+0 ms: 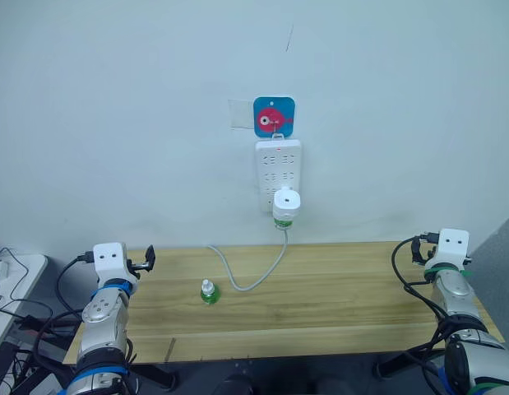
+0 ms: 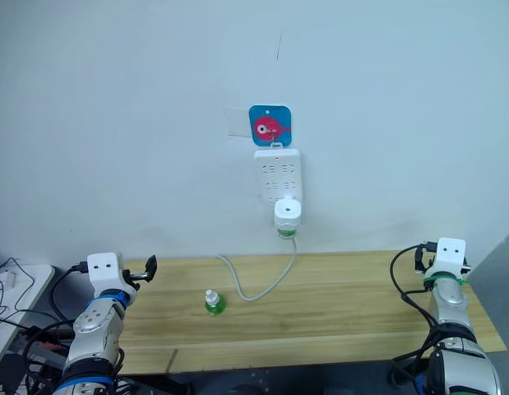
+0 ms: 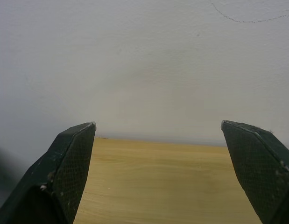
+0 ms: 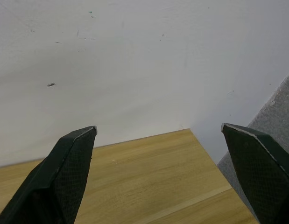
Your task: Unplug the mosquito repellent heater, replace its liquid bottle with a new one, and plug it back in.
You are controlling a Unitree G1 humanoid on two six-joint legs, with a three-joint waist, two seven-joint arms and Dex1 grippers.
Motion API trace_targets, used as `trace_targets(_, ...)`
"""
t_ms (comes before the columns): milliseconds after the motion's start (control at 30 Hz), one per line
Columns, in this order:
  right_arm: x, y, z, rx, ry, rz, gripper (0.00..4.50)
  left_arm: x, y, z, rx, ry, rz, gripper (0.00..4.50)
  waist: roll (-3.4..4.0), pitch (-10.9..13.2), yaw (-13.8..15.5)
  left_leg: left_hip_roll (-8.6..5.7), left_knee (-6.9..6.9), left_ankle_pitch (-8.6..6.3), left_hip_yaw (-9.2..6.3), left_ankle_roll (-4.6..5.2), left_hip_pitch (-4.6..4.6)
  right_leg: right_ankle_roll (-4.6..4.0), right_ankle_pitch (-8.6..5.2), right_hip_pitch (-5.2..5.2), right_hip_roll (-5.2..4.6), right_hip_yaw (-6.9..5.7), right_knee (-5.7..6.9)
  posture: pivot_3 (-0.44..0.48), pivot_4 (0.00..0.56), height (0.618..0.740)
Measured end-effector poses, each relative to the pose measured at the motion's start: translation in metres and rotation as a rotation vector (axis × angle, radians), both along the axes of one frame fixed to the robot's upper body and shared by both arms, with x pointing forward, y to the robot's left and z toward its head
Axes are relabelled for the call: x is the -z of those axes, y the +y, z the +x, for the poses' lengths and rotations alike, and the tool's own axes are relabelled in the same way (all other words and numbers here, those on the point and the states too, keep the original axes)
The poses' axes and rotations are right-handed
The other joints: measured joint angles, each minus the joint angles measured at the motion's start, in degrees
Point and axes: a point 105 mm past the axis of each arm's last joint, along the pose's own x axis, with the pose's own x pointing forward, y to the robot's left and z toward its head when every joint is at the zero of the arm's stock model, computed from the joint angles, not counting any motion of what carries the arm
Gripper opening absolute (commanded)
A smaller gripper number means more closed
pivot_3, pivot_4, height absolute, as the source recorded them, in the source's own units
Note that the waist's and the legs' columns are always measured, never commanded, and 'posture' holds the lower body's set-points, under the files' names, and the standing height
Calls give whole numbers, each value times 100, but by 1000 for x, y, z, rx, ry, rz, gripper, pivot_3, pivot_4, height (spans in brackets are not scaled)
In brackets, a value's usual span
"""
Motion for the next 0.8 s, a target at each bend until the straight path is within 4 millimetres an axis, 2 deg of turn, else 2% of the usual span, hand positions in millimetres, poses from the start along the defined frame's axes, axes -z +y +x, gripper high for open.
trace_targets(400, -1, 4, 1, -38, 2, -18, 4484, 3, 1, -5, -1, 8, 5, 4500, 0, 0, -3, 1, 0, 0, 1, 0, 0, 0, 0, -1, 0, 2, 0, 61, 10, 740)
trace_targets(533, -5, 15, 4, -120, -3, -49, 4484, -4, -5, -3, 50, -20, -23, 4500, 3, 6, -13, 2, 0, -1, 1, 0, -1, 0, 0, 0, -2, 1, -1, 13, 52, 740)
trace_targets(700, -11, 23, -2, -181, -30, -77, 4484, -10, -15, -10, 151, -35, -84, 4500, 27, 81, -69, 6, -1, -4, -1, 1, -10, 0, -2, -5, -8, 1, -6, -36, 102, 740)
trace_targets(733, -12, 26, -3, -195, -35, -73, 4484, -12, -15, -11, 175, -33, -83, 4500, 30, 109, -87, 10, 0, -4, -1, 0, -10, 0, -3, -5, -9, -1, -5, -41, 114, 740)
trace_targets(800, -22, 36, -5, -251, -64, -77, 4484, -30, -14, -10, 256, -38, -59, 4500, 36, 229, -125, 26, 2, -1, -2, -4, -25, 3, -6, -21, -5, -7, 0, -49, 125, 740)
